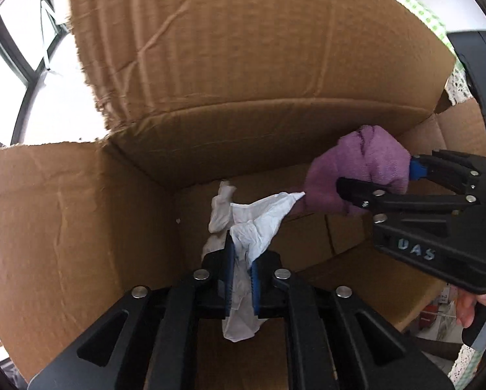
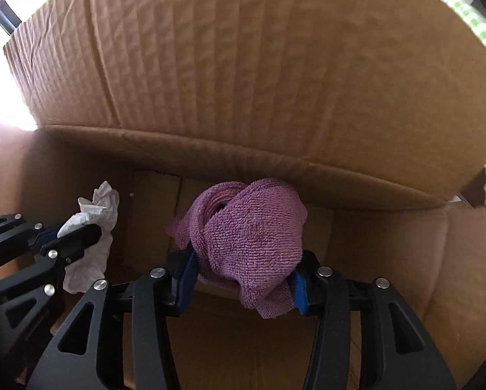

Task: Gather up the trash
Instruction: 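Carry tissue and towel into the cardboard box and open both grippers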

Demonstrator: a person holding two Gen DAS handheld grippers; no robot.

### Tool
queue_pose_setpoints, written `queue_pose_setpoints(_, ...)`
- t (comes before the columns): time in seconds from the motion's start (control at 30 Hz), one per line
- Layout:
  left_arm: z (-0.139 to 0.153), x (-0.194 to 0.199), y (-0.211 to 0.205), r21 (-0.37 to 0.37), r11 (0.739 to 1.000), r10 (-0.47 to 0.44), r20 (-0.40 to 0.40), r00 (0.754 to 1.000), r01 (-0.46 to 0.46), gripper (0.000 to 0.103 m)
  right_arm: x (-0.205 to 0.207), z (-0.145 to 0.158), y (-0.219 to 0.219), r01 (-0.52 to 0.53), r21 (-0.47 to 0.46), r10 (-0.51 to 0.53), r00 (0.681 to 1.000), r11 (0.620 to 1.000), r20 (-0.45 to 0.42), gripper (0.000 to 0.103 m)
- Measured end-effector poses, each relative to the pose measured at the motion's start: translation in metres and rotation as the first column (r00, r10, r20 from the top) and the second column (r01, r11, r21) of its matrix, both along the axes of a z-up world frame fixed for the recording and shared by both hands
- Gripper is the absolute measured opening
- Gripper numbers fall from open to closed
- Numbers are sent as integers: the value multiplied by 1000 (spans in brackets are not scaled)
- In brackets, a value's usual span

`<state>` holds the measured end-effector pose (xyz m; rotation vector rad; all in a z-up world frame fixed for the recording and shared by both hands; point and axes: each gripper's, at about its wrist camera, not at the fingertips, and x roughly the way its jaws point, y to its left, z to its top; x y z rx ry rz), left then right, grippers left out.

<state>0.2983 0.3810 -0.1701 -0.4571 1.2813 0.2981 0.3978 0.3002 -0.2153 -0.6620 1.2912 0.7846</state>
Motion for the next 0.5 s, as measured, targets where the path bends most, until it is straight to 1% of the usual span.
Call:
queue_pose_setpoints(0.03, 0, -5, 7, -9, 1000, -8, 2, 1000, 8, 17, 0, -1, 2, -4, -2, 4, 1000, 1000, 4, 61)
queue_pose_setpoints(0.07, 3, -4, 5, -22, 1000, -19, 3, 1000, 19, 27, 1, -2, 4, -8, -1, 8, 1000, 1000, 9, 68)
queue_pose_setpoints(0.1, 5, -2, 3, -36, 999, -32, 4, 999, 32, 37, 2, -1, 3, -7, 4, 7, 1000, 1000, 12, 70)
queue_pose_setpoints(0.17, 12, 1, -2, -42, 998, -51, 8, 999, 52, 48, 6, 1, 1, 2, 17, -2, 1000, 1000, 21, 75)
queue_pose_setpoints(0.23, 22, 4, -8, -21, 999, -46, 21, 999, 47, 51, 12, 7, 6, 3, 28, -4, 999, 1000, 40, 76)
queue_pose_setpoints(0.37, 44, 6, -16, 18, 1000, -23, 38, 999, 22, 66, 15, 19, 9, -8, 39, 6, 998, 999, 68, 76)
queue_pose_setpoints(0.4, 53, 6, -15, 29, 1000, -9, 48, 999, 7, 66, 11, 22, 11, -11, 38, 8, 997, 999, 80, 76)
queue_pose_setpoints(0.47, 65, 6, -15, 33, 999, -19, 59, 998, 17, 67, 5, 34, 10, -8, 53, 3, 995, 999, 98, 76)
queue_pose_setpoints(0.5, 76, 5, -17, 48, 999, -18, 70, 997, 15, 67, 5, 43, 10, -4, 66, -4, 993, 998, 116, 76)
